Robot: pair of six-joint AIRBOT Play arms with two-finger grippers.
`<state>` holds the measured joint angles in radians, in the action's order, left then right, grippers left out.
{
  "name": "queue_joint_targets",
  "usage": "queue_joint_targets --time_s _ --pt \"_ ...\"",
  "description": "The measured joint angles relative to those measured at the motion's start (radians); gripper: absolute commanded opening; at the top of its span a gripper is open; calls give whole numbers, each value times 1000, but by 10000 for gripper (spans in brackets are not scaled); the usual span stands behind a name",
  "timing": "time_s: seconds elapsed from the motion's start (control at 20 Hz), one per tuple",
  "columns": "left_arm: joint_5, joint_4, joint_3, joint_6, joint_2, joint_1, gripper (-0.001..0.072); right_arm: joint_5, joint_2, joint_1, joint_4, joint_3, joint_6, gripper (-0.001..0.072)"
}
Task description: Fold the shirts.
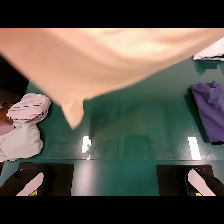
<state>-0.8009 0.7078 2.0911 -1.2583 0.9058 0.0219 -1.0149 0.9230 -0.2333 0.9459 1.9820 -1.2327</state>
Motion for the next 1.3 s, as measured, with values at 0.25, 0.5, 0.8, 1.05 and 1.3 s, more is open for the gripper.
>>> queue_joint_targets --time_s 0.25,0.5,0.8,1.05,1.3 --pt "-48 9 -1 -44 -66 0 27 -39 -102 -1 77 -40 -34 10" --pt "-238 151 -206 -159 -40 0 28 -267 30 33 117 -49 -106 10" --pt "-335 216 -561 -193 170 0 28 -507 426 182 218 -51 -166 10" --pt "-216 222 -660 -143 424 0 28 -468 691 262 341 -51 -205 10" --pt "-61 211 -679 -126 557 0 29 -325 787 279 376 -51 -240 11"
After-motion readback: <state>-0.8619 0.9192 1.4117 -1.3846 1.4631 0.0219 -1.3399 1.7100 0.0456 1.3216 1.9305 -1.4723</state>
